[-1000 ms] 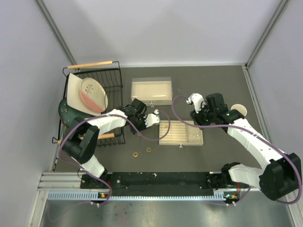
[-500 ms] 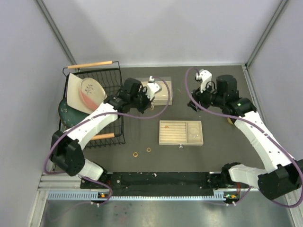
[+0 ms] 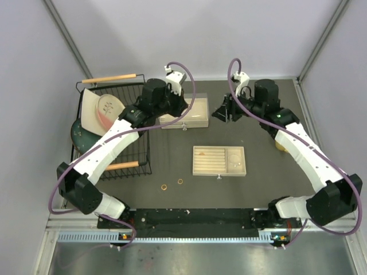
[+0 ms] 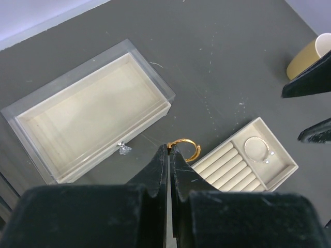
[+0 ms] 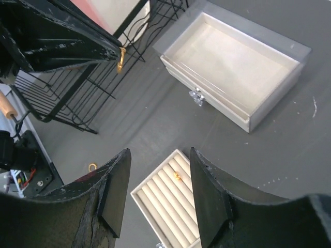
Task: Organize the mixed jewelry
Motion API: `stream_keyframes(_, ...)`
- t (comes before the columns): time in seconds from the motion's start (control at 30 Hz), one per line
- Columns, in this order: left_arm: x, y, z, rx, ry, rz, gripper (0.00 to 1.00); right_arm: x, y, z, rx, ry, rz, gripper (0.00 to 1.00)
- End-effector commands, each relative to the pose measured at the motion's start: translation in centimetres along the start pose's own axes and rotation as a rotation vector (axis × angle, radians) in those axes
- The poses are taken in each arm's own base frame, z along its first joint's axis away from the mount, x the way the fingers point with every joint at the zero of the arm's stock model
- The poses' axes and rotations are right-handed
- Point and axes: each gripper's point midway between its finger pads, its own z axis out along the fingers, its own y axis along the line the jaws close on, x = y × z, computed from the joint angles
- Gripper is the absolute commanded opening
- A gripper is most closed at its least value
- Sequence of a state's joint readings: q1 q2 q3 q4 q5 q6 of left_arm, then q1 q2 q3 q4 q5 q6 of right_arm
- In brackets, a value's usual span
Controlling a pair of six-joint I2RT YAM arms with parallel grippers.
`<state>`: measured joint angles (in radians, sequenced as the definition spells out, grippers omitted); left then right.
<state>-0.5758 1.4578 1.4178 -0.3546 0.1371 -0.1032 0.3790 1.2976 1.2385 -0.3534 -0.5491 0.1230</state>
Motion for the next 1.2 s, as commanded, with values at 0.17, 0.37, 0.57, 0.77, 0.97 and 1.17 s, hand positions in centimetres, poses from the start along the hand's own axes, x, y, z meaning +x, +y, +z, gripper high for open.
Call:
stream_keyframes(0.17,-2.4,-1.0,-1.6,-0.013,-0.092,-0.112,0.0,-4.9,4.4,2.3,-0.136,-0.087,-0.053,0.47)
stream_keyframes(0.37,-1.8,-1.4,-1.3,-0.007,-0.083,-0.155,0.0,-5.1,5.1,3.9,-0.181,-0.066,-0.044,0.45)
stream_keyframes(0.57,-1.7,-1.7,-1.6,-0.007,-0.099,-0.188,0.0,-5.3,5.4,4.8,-0.196,-0.073,-0.035,0.43)
stream_keyframes(0.77,-2.0,-1.9,-1.7,-0.008,-0.109,-0.199,0.0,-5.2,5.5,5.5,-0.211,-0.071,-0.013,0.42)
stream_keyframes(0.97,-1.9,-2.1,-1.8,-0.005,-0.108,-0.203,0.0,-4.9,5.5,6.3,-0.214,-0.063,-0.01,0.4)
stream_keyframes(1.17,-2.0,-2.3,-2.0,0.0,-0.111,-0.2,0.0,-5.0,5.6,6.6,-0.224,-0.057,-0.005,0.38)
